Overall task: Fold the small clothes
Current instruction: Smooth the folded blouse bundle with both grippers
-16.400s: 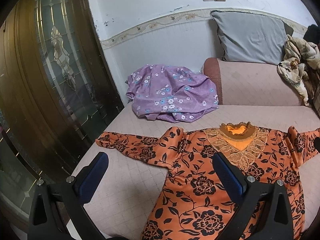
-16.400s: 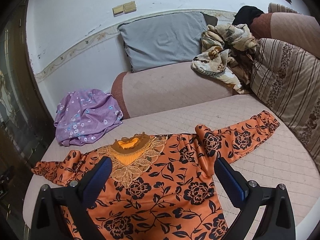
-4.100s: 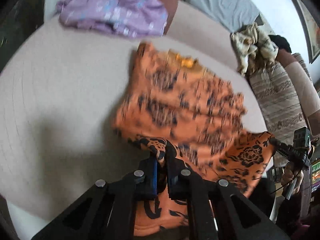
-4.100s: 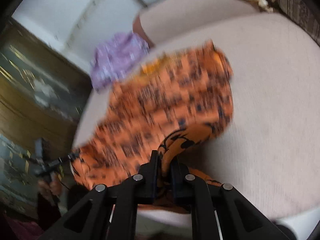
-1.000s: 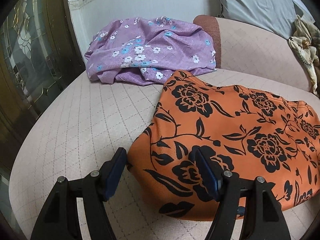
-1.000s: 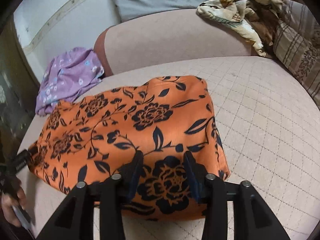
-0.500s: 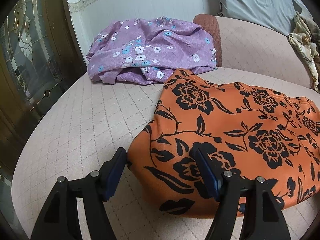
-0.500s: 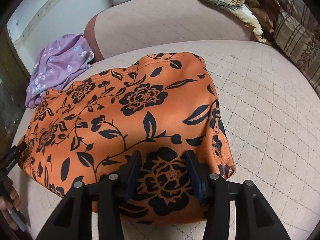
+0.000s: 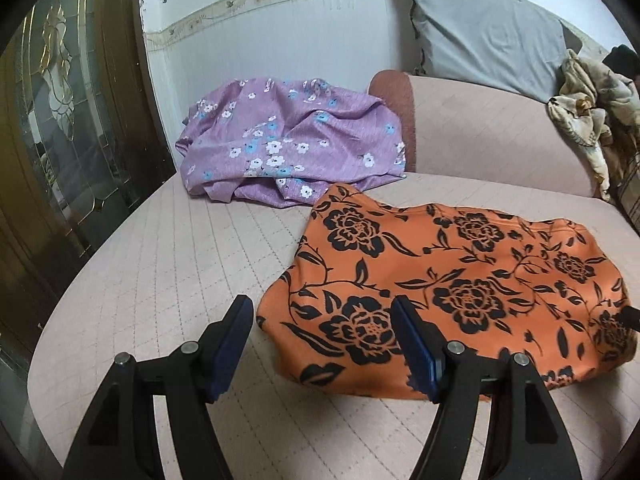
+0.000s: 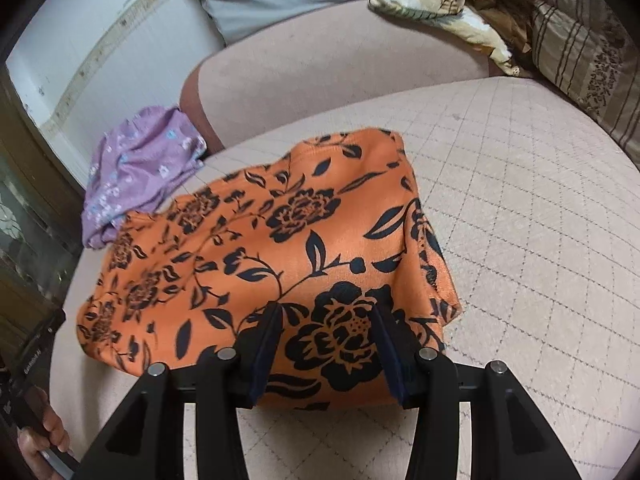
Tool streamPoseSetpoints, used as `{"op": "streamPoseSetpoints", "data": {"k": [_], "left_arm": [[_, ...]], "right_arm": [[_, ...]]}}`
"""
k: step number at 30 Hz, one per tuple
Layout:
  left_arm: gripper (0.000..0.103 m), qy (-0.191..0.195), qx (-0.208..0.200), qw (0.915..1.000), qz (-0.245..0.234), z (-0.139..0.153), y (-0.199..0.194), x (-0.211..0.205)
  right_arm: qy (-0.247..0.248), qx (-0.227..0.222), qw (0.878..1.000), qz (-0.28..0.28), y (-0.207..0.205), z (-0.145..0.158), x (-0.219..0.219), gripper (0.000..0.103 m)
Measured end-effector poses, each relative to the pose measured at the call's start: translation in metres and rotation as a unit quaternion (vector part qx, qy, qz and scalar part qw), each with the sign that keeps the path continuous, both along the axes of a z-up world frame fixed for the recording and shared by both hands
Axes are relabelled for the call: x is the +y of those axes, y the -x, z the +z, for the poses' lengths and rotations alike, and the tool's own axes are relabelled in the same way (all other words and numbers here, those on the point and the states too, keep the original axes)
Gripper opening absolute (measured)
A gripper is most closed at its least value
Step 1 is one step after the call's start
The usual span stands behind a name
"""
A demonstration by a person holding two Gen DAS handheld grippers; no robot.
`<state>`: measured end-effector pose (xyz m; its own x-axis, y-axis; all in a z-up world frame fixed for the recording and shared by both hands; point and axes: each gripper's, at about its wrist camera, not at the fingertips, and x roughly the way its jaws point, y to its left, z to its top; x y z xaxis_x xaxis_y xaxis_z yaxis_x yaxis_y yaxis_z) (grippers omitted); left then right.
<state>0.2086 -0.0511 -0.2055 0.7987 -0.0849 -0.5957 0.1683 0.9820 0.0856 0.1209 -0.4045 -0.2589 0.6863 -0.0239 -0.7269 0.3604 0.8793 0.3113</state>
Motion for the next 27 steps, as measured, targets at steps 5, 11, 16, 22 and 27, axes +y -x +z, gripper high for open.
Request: {"op": "streamPoseSetpoints", "data": {"k": [5, 11, 16, 22, 27], "left_arm": [[0.073, 0.008, -0.012, 0.9999, -0.003, 0.009, 0.012, -0.002], [0.073, 0.014, -0.031, 0.9994, 0.003, 0.016, 0.022, 0.002], [0.073, 0.022, -0.035, 0.9991, 0.010, 0.020, 0.021, 0.008], [0.073, 0.027, -0.038, 0.9988, 0.012, 0.024, 0.014, 0.011], [0.073, 0.029, -0.040, 0.9987, 0.013, 0.026, 0.008, 0.011]], "right_arm": [[-0.009, -0.029, 1.000, 0.002, 0.012, 0.013, 0.002, 0.050], [0.001, -0.042, 0.999, 0.025, 0.015, 0.018, 0.014, 0.050], [0.000, -0.042, 0.998, 0.038, 0.011, 0.017, 0.022, 0.050], [0.011, -0.041, 0.998, 0.050, 0.003, 0.017, 0.031, 0.050], [0.015, -0.036, 0.998, 0.056, -0.005, 0.014, 0.032, 0.050]]}}
